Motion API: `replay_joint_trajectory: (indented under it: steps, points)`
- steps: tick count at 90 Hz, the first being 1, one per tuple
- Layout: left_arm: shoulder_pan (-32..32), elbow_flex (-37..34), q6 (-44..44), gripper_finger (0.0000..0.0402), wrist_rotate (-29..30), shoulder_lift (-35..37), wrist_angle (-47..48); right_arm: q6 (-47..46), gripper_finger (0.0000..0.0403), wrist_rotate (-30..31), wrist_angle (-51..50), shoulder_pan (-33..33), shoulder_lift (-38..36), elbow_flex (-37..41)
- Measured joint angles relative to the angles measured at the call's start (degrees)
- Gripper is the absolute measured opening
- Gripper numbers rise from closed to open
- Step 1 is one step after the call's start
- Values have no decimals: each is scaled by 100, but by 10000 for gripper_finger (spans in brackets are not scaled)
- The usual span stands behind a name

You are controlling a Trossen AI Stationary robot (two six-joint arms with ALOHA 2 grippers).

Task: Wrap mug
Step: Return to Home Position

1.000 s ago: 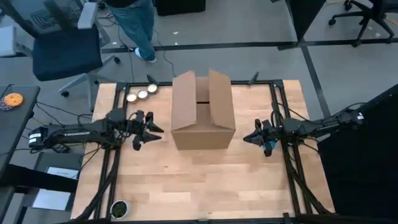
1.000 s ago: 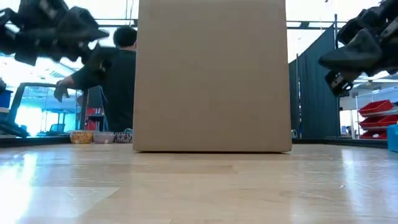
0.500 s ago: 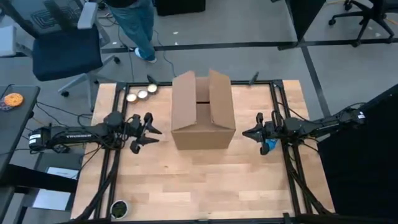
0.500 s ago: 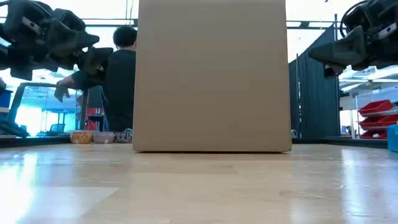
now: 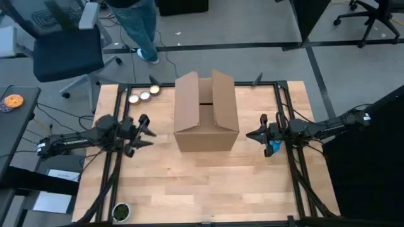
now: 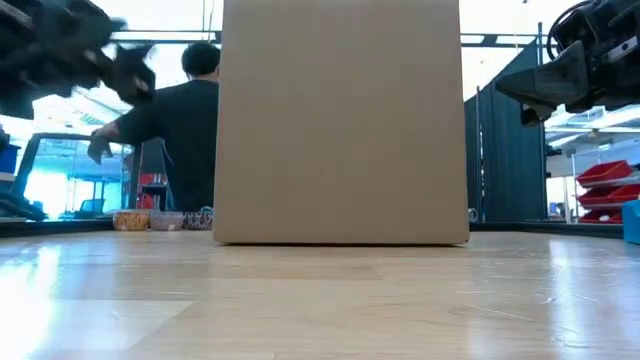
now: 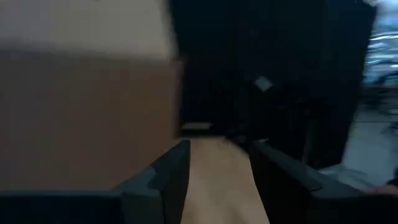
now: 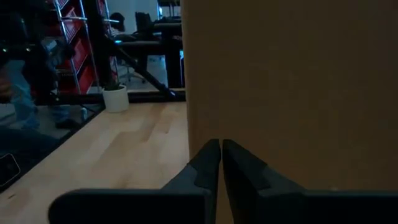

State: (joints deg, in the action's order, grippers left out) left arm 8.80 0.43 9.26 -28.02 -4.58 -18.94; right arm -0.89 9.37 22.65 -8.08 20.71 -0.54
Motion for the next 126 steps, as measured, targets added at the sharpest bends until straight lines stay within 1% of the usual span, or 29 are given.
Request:
replay_joint_trajectory:
  steps: [7,14,30,126]
  points:
    - [-226,0,-238,152,357,457,201,0,0,-1,-1,0,0,0]
    - [-303,0,-323,152,624,455,210,2,0,-5,1,0,0,0]
    - [-334,0,163,152,631,376,291,2,0,-5,5,0,10,0]
    - [-330,-2,151,152,639,374,199,0,0,-5,3,0,7,4]
